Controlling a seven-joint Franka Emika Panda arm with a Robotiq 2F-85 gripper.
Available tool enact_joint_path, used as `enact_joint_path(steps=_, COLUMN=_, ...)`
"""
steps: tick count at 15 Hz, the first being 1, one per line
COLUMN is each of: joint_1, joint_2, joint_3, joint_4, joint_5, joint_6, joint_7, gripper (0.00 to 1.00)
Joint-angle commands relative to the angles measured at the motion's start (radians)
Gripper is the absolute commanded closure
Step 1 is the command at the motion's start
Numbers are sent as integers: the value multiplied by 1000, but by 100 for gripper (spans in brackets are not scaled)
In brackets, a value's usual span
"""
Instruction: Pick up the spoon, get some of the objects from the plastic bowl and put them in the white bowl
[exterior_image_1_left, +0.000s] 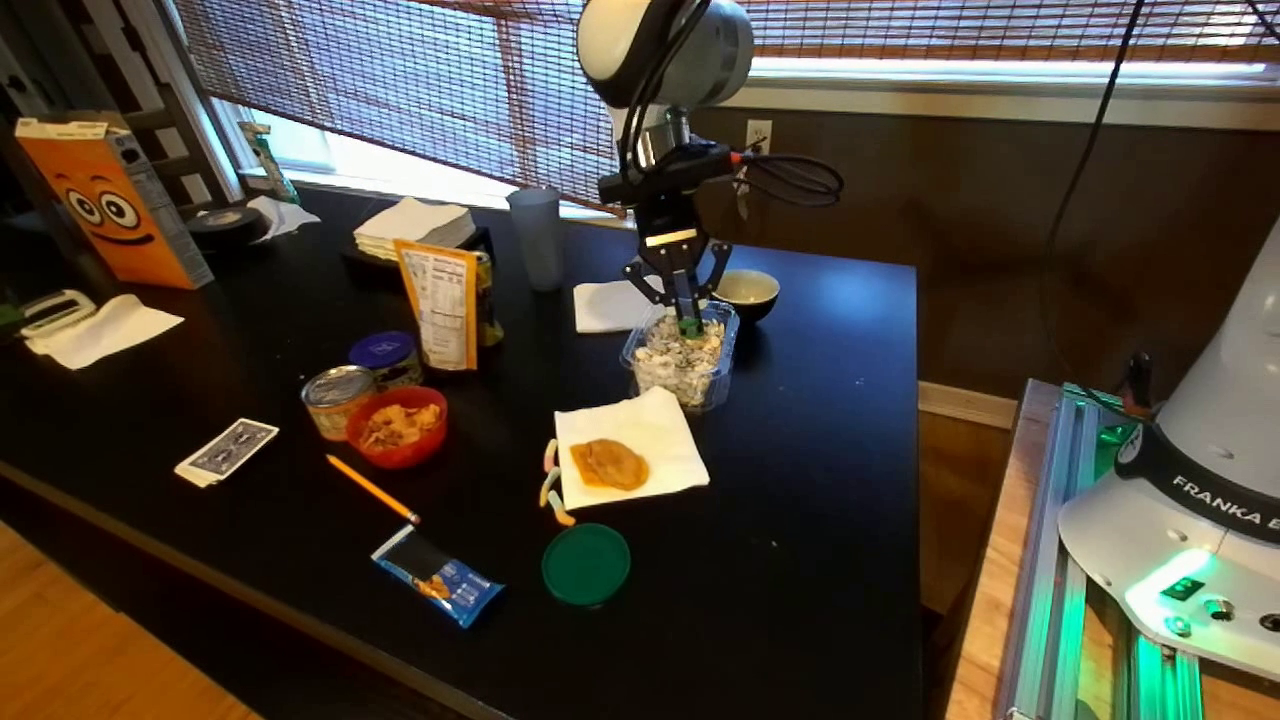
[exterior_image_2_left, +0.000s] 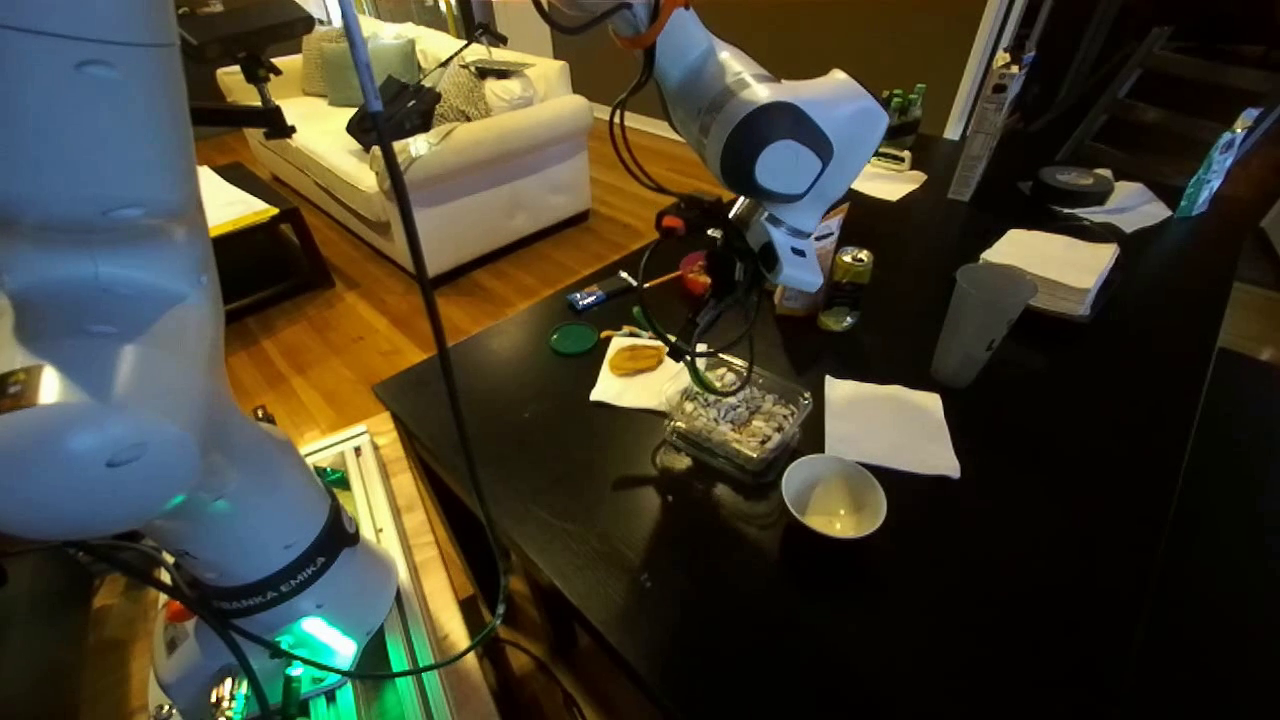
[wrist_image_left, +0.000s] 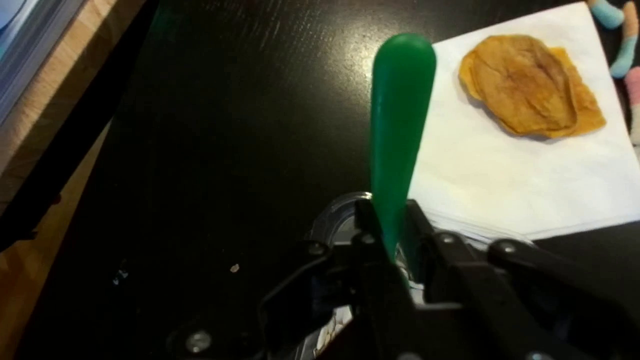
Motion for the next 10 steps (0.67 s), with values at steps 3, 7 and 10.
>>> enact_joint_path(steps=3, joint_1=-47, joint_2=10, joint_3=-12, joint_4=7, joint_5=91, joint_6=-101, joint_7=-266, gripper=96)
enact_joint_path(steps=7, joint_1=-59, joint_2=55, joint_3=-25, joint_4=46, joint_5=131, joint_6=-180, joint_7=-370, gripper=96)
enact_joint_path(steps=10, joint_1=-67, joint_2=92, joint_3=-25, joint_4=72, joint_5=178, joint_6=-203, joint_7=-415, gripper=96)
